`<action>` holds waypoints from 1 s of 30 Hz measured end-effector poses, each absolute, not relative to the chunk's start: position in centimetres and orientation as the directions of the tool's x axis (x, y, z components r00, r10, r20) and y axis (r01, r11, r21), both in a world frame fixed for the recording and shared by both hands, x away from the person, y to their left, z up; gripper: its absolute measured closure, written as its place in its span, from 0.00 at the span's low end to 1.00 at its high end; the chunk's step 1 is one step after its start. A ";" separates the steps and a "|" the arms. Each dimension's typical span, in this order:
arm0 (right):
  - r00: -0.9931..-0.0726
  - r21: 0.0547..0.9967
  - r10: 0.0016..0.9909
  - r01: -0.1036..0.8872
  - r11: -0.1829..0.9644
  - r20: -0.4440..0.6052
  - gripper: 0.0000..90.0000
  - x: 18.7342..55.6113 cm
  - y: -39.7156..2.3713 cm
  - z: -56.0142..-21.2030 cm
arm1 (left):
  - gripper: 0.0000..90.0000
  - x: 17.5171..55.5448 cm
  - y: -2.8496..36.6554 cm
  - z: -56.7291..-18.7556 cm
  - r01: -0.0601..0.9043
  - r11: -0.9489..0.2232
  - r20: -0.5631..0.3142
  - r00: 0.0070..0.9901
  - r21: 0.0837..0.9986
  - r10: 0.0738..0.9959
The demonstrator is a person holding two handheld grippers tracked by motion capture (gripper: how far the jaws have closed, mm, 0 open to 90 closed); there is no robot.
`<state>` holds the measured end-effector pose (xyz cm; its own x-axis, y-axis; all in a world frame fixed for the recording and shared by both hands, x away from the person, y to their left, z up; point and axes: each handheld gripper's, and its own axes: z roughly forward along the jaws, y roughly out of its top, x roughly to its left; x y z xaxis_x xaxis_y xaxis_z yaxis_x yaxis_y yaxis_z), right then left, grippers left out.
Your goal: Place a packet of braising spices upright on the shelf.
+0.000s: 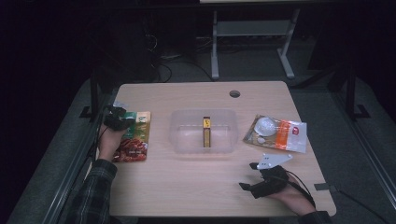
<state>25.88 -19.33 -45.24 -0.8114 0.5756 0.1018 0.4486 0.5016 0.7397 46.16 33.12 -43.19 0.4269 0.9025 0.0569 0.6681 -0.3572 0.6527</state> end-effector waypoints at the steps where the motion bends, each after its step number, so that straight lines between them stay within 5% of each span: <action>1: -0.812 0.741 0.575 0.447 0.501 0.101 0.17 25.9 -19.3 -45.3 | 1.00 46.7 33.2 -43.3 0.665 -0.348 0.065 0.412 0.660 0.909; 10: -0.816 0.741 0.568 0.446 0.502 0.106 0.17 25.7 -19.1 -45.2 | 1.00 49.4 35.3 -45.2 0.691 -0.259 0.038 0.317 0.674 0.948; 30: -0.786 0.735 0.609 0.477 0.483 0.110 0.17 25.4 -19.8 -45.6 | 1.00 50.3 35.5 -46.8 0.659 -0.246 -0.001 0.350 0.711 0.937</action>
